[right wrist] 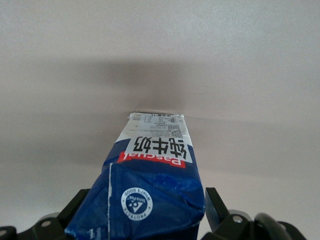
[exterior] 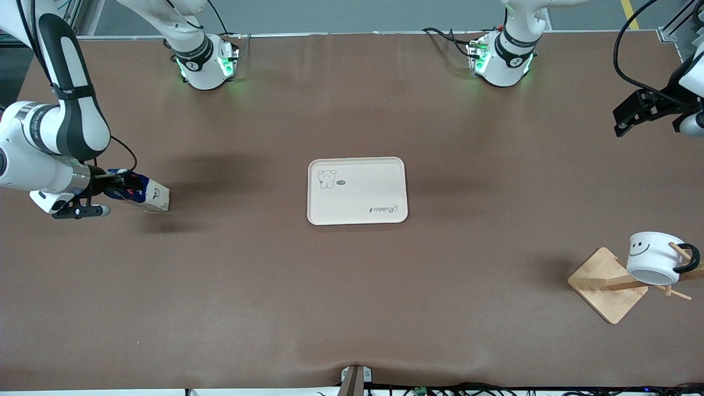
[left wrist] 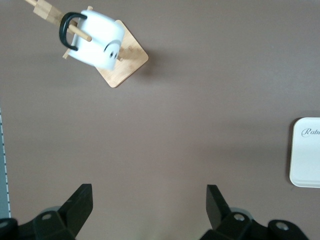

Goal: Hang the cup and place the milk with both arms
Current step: 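Lower the milk carton onto the table with the right gripper, then open the right gripper and release the milk carton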

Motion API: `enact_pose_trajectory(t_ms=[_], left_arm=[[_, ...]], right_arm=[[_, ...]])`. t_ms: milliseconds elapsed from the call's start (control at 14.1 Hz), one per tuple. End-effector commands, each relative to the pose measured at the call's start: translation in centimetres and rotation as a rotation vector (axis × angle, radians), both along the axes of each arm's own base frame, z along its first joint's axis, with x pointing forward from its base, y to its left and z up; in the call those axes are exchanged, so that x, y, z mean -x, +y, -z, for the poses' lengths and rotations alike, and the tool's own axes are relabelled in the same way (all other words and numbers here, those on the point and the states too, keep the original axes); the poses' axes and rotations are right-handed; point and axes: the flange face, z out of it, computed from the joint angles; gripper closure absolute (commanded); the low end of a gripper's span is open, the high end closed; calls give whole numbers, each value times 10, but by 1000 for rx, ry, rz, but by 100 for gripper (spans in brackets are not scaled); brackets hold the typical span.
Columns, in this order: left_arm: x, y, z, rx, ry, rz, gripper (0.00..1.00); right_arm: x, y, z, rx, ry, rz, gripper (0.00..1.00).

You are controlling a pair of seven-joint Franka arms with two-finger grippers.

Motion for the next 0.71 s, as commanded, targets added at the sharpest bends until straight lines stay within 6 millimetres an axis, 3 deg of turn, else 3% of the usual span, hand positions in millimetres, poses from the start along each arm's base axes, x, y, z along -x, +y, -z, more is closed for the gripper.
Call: enact_pose_trajectory(t_ms=[0, 640], left_arm=[[11, 7, -1, 21, 2, 11, 0], [6, 11, 1, 45, -4, 6, 0]], right_arm=[[0, -3, -1, 1, 4, -13, 0], [-39, 4, -100, -9, 40, -33, 0]])
